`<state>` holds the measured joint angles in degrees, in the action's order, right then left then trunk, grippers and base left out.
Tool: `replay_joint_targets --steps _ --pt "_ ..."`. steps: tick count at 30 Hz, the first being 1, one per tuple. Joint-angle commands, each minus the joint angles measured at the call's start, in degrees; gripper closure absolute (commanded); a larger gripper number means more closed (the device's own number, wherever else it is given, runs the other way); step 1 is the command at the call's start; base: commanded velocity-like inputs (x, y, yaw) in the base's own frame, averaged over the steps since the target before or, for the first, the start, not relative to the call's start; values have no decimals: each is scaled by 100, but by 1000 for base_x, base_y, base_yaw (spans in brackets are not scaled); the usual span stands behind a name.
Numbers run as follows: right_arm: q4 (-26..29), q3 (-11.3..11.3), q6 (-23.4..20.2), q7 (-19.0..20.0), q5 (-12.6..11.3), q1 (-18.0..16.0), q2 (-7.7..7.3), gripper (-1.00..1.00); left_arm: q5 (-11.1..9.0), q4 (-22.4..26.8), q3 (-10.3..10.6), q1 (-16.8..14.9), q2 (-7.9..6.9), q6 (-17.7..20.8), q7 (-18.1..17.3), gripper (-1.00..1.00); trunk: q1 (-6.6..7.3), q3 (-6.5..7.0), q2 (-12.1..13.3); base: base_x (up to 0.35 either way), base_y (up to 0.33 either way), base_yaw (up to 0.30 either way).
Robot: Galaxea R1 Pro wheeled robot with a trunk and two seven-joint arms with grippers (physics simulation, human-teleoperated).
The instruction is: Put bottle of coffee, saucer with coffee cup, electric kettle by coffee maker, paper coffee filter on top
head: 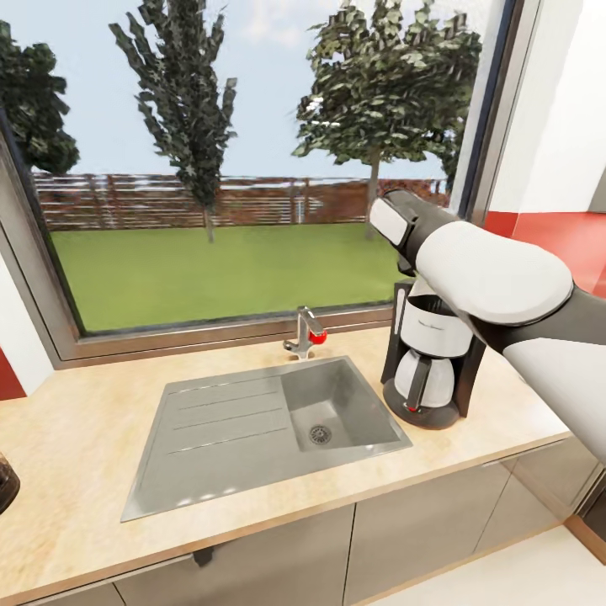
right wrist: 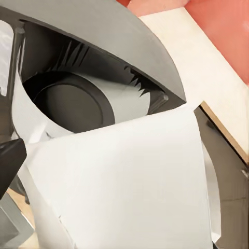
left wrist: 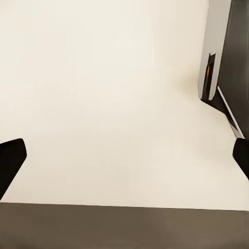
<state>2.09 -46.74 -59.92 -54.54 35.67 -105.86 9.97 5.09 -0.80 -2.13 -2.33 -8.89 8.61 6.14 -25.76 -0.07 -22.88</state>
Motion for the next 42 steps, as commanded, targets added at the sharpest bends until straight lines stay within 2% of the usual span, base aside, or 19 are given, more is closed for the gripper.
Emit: replay_joint_targets --steps 1,11,13,17,19,27,36,39,42 --pt "-20 -41 -8 -31 20 -2 3 100 54 -8 -24 -4 0 9 12 -100 -2 -2 -4 0 0 0" --pt "-73 -35 -8 -31 65 4 3 100 54 -8 -24 -4 -4 0 10 -100 -2 -2 -4 0 0 0" --pt "-75 -2 -8 -31 152 4 3 100 54 -8 -24 -4 -4 0 10 -100 -2 -2 -4 0 0 0" --pt "-70 230 -8 -31 741 4 3 100 54 -8 -24 -4 -6 0 10 -100 -2 -2 -4 0 0 0" --pt "-69 278 -8 -31 953 4 3 100 54 -8 -24 -4 -7 0 10 -100 -2 -2 -4 0 0 0" --pt "-68 317 -8 -31 1167 7 3 100 54 -8 -24 -4 -8 0 10 -100 -2 -2 -4 0 0 0" --pt "-68 323 -8 -37 1223 129 3 100 54 -8 -23 -4 -8 0 10 -100 -2 -2 -4 0 0 0" --pt "-68 323 -8 -39 1404 248 3 100 54 -8 -22 -4 -8 0 10 -100 -2 -2 -4 0 0 0" --pt "-68 323 -8 -40 1734 298 3 100 54 -8 -24 -4 -8 0 10 -100 -2 -2 -4 0 0 0"
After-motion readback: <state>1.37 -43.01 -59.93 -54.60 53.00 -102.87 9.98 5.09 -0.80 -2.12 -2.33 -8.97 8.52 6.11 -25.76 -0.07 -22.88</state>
